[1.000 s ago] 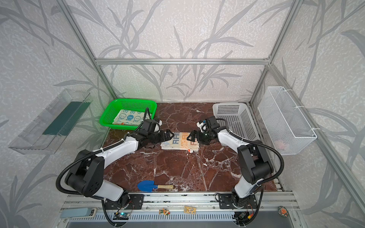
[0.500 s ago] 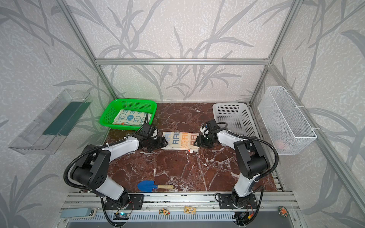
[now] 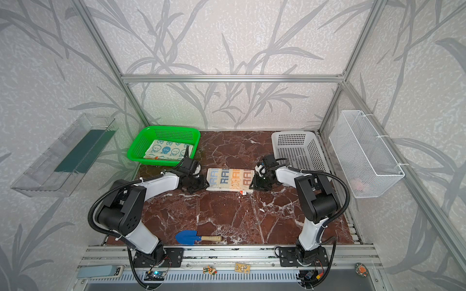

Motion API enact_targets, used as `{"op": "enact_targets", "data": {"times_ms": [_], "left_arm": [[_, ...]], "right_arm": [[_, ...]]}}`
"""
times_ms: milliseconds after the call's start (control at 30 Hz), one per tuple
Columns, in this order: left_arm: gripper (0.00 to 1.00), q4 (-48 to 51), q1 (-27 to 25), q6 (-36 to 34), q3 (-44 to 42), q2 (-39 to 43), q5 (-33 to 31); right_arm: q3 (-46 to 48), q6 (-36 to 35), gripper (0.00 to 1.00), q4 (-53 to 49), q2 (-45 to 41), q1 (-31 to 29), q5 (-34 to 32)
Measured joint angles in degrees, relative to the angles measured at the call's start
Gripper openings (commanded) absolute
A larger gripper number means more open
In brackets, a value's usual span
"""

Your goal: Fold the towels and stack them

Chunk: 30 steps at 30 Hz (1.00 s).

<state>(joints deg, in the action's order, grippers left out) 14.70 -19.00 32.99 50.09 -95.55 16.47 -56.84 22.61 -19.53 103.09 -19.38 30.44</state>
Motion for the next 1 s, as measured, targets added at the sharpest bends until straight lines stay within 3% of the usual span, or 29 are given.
{"op": "enact_targets", "data": {"times_ms": [200, 433, 633, 1000], "left_arm": [[0.36, 0.5, 0.0, -0.1, 0.8, -0.1, -0.7], [0.2, 0.7, 0.0, -0.1, 1.5, -0.1, -1.6], [0.1, 0.7, 0.0, -0.1, 1.6, -0.1, -1.6], [0.08, 1.0, 0.0, -0.1, 2.4, -0.1, -1.9]], "right_arm": [[-0.1, -0.2, 0.27, -0.1, 0.0, 0.0, -0.5], [-0.3, -0.4, 0.18, -0.3, 0.0, 0.0, -0.9], [-0.3, -0.5, 0.17, -0.4, 0.0, 0.0, -1.0], [-0.3, -1.6, 0.15, -1.9, -1.1, 0.0, -2.1]]}}
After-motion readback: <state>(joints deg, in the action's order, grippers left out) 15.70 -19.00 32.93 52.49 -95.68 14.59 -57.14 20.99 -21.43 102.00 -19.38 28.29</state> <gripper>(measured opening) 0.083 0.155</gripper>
